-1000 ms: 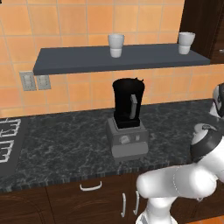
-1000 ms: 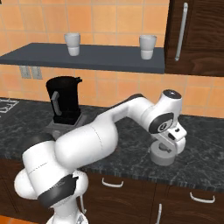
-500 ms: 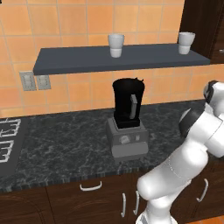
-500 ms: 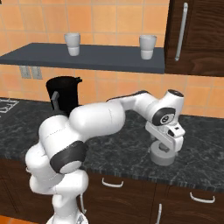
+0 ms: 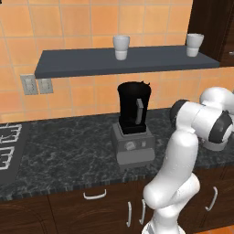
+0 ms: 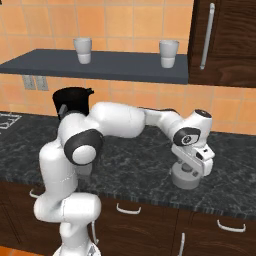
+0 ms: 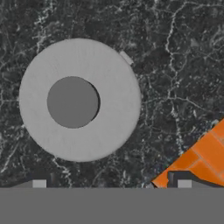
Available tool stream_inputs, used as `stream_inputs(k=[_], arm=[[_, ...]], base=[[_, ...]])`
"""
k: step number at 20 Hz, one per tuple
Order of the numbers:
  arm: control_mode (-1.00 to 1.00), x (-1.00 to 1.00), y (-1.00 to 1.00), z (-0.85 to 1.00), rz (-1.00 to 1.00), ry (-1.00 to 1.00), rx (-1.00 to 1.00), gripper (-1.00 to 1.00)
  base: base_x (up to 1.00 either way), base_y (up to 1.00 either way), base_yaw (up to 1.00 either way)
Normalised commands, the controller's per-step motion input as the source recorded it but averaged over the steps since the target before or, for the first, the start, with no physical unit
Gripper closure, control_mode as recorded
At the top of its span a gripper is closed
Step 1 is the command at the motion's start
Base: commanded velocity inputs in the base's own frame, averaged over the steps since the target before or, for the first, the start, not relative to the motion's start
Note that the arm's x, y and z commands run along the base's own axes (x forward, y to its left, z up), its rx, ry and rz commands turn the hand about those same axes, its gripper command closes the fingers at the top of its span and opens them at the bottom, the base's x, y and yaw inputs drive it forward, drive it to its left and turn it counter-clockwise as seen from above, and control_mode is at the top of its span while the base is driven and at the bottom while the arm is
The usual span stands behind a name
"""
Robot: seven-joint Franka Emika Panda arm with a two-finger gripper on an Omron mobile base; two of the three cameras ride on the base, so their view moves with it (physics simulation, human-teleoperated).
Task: Close the lid blender by securely placing the lid on top.
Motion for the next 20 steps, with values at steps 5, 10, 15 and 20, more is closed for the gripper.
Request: stream_inputs(k=[5,10,15,20], arm=[[-1.0,0.4,0.0,-0.07,0.0,0.01,0.0,-1.0],[-1.0,0.41,0.08,-0.28,0.0,0.03,0.0,-1.0],[-1.0,0.14,0.3,-0.28,0.0,0.07,0.0,-1.0],[-1.0,-0.09,0.14,-0.3,0.03,0.13,0.0,-1.0]], base=[[0.0,0.0,0.0],[0.0,0.0,0.0],[0.0,0.0,0.0],[0.0,0.0,0.0]])
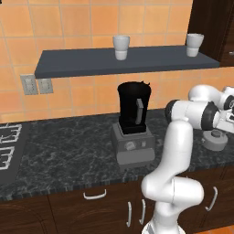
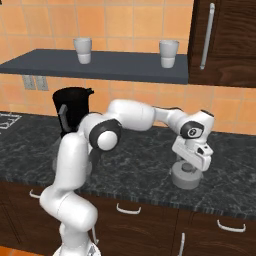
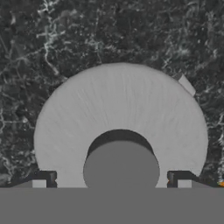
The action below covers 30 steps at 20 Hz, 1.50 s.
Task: Close the lid blender by securely placing the lid on top.
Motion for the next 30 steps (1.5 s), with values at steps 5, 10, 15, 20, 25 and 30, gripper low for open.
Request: stream_inputs(k=[5,10,15,20,25,30], arm=[[-1.0,-0.25,0.0,-0.12,0.02,0.08,0.0,-1.0],[-1.0,0.04,0.0,-0.1,0.0,0.01,0.0,-1.0],[-1.0,0.4,0.0,-0.07,0.0,-0.01,0.0,-1.0],[-1.0,-0.11,0.0,-0.14,0.01,0.02,0.0,1.0],[-1.0,-0.04,0.0,-0.03,0.0,0.01,0.0,1.0],[-1.0,-0.12,0.0,0.0,0.0,0.0,0.0,1.0]], base=[[0.0,0.0,0.0],[0.0,0.0,0.0],[0.0,0.0,0.0],[0.0,0.0,0.0],[0.0,0.0,0.0],[0.0,0.0,0.0]])
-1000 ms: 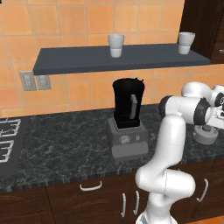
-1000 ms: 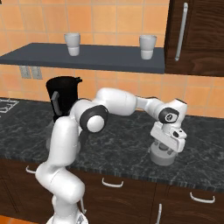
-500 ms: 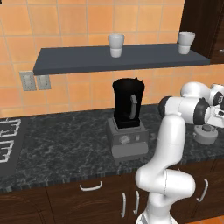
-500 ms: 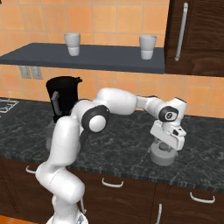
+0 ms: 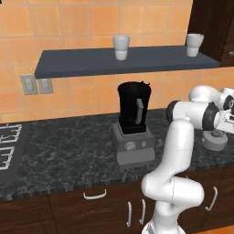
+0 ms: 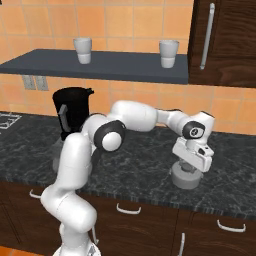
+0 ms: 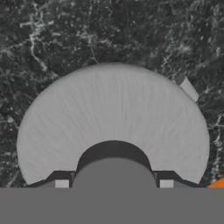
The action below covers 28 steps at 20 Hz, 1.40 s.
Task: Close the lid blender by securely placing the lid on top.
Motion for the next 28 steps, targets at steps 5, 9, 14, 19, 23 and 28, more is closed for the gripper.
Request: stream_inputs(k=[5,9,14,19,23,28], arm=[[-1.0,-0.29,0.0,0.56,0.0,-0.08,0.0,1.0],[-1.0,-0.52,0.26,1.0,0.0,-0.3,0.0,1.0],[-1.0,-0.39,0.37,1.0,0.0,-0.35,0.0,1.0],[-1.0,-0.09,0.55,1.0,0.0,-0.31,-0.03,1.0],[-1.0,0.0,0.77,1.0,0.0,-0.24,-0.09,1.0],[-1.0,0.0,0.98,1.0,0.0,-0.08,-0.04,1.0]], base=[[0.0,0.0,0.0],[0.0,0.0,0.0],[0.0,0.0,0.0],[0.0,0.0,0.0],[0.0,0.0,0.0],[0.0,0.0,0.0]])
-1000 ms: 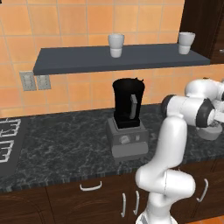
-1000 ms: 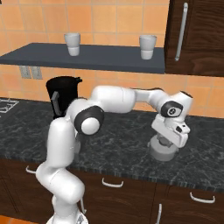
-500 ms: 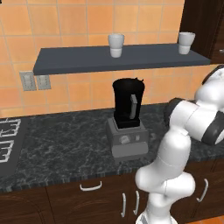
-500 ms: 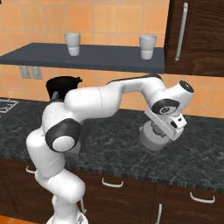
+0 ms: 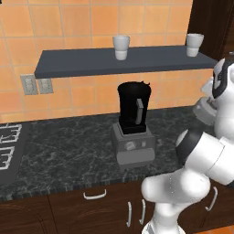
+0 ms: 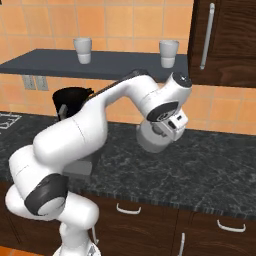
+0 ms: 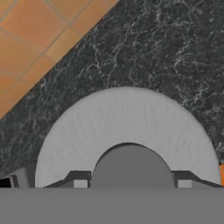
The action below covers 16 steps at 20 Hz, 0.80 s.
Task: Close the lid blender by securely placing the lid on top.
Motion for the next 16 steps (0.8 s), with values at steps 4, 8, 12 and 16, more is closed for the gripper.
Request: stream_inputs(k=[4,8,12,16], arm=[[-1.0,0.01,1.0,1.0,0.02,0.0,0.0,1.0],[-1.0,0.56,0.99,1.0,0.01,0.01,0.0,1.0],[-1.0,0.73,0.83,1.0,0.0,0.08,-0.01,1.0],[-1.0,0.76,0.67,1.0,0.0,0.12,-0.02,1.0]], base=[[0.0,0.0,0.0],[0.0,0.0,0.0],[0.0,0.0,0.0],[0.0,0.0,0.0]])
